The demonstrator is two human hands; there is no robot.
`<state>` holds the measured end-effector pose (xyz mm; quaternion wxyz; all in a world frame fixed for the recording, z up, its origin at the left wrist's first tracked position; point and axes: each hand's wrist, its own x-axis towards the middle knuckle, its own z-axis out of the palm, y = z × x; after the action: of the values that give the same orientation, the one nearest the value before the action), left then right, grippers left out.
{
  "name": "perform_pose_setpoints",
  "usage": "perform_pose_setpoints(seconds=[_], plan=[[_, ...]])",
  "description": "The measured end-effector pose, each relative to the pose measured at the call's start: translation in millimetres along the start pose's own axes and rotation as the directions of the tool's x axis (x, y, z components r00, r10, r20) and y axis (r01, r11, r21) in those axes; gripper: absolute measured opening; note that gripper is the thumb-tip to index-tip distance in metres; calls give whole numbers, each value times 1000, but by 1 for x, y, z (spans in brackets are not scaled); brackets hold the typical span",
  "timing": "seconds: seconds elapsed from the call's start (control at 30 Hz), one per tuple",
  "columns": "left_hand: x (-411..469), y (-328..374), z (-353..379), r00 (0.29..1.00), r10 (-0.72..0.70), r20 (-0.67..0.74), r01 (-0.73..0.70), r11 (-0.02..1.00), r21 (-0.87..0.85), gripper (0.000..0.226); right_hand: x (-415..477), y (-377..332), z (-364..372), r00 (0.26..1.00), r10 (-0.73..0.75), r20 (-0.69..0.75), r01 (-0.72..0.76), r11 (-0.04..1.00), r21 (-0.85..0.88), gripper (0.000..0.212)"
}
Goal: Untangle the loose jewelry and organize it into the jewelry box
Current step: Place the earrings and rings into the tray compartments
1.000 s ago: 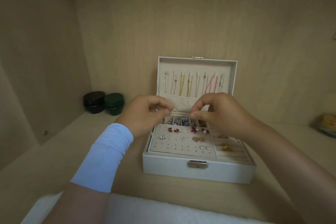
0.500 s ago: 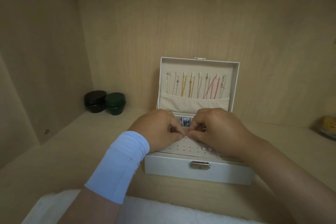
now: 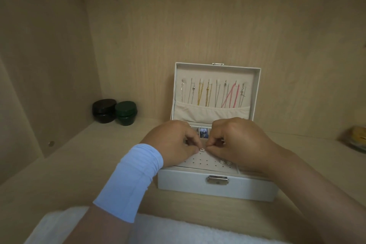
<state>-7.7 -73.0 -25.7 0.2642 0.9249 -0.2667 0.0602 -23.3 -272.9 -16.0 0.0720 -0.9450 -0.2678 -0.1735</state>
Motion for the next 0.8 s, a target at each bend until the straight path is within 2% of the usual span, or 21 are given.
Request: perform_pose_setpoints(seconds=[0.17, 0.37, 0.5, 0.57, 0.67, 0.73, 0.8], plan=[[-1, 1, 0, 1000, 0, -2, 0, 1000, 4, 12, 1, 5, -6, 989, 61, 138, -75, 992, 101, 15], [0, 2, 2, 1000, 3, 2, -3, 1000, -25, 10, 0, 8, -11, 971, 109, 212, -169, 942, 289, 19], [-2, 2, 1, 1000, -10, -22, 10, 1000, -25, 10, 2, 26, -25, 968, 246, 50, -243, 868, 434, 18], [-3, 3, 2, 995, -15, -94, 11, 999, -34, 10, -2, 39, -33, 943, 331, -24, -283, 839, 464, 20], [-6, 8, 0, 963, -59, -265, 52, 998, -31, 12, -18, 54, -38, 904, 424, -43, -360, 813, 458, 20], [-9, 5, -1, 922, -144, -359, 129, 989, -67, 16, -28, 62, -30, 885, 465, -29, -407, 802, 436, 17], [-12, 7, -5, 884, -249, -395, 209, 968, -140, 26, -39, 70, -23, 845, 534, -32, -453, 746, 489, 16]])
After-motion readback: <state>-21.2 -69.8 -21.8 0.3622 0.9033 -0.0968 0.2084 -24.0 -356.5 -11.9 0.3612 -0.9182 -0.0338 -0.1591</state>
